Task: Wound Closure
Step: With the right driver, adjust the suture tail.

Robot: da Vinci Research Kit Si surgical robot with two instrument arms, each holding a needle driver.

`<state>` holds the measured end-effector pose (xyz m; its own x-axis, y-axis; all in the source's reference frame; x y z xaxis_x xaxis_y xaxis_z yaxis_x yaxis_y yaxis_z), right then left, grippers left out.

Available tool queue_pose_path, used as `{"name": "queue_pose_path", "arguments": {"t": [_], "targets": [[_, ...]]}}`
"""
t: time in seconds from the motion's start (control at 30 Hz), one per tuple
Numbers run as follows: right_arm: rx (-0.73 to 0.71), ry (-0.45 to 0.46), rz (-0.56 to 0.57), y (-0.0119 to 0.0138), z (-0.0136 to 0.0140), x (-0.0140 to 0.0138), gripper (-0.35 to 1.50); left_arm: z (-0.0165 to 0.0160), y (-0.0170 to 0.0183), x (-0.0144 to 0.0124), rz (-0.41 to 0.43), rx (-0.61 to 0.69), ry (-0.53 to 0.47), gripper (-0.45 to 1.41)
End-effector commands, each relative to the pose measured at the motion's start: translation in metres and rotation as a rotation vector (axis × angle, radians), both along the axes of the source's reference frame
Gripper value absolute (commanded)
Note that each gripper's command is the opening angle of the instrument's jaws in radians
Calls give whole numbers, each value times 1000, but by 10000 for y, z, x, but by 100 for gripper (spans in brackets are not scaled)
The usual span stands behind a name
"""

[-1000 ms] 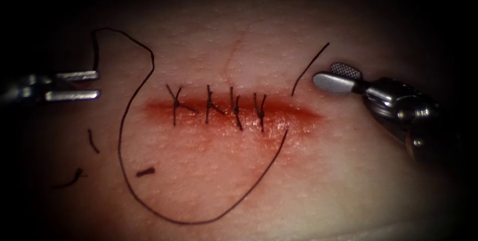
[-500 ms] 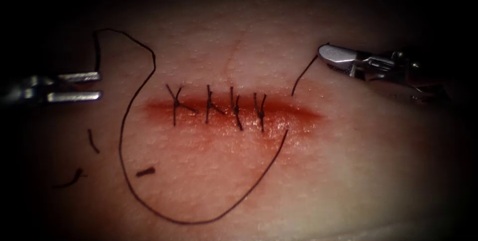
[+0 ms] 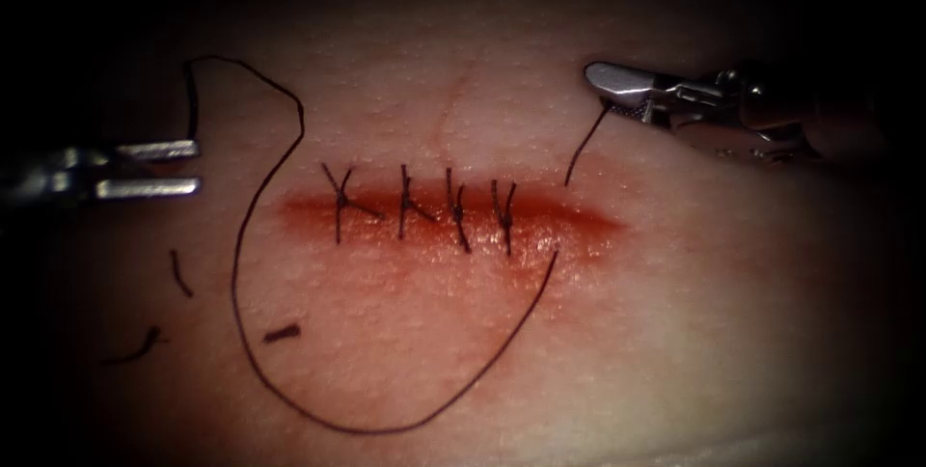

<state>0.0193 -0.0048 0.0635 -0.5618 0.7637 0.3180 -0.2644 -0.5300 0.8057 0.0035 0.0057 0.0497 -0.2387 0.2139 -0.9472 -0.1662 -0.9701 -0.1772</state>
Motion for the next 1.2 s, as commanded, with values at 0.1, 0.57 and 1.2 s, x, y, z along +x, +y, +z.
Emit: {"name": "queue_pose_path", "arguments": {"t": [0.1,0.57,1.2], "targets": [[-94,-123,-119,-1,0,4,-35,6,1,-5,0,-1,-1,-45],[-715,-374,-407,2,-57,28,-35,9,-3,-11,8,-4,5,-45],[-1013,-517,-645,2,-70,32,-35,7,-3,-11,8,-4,4,-45]]}}
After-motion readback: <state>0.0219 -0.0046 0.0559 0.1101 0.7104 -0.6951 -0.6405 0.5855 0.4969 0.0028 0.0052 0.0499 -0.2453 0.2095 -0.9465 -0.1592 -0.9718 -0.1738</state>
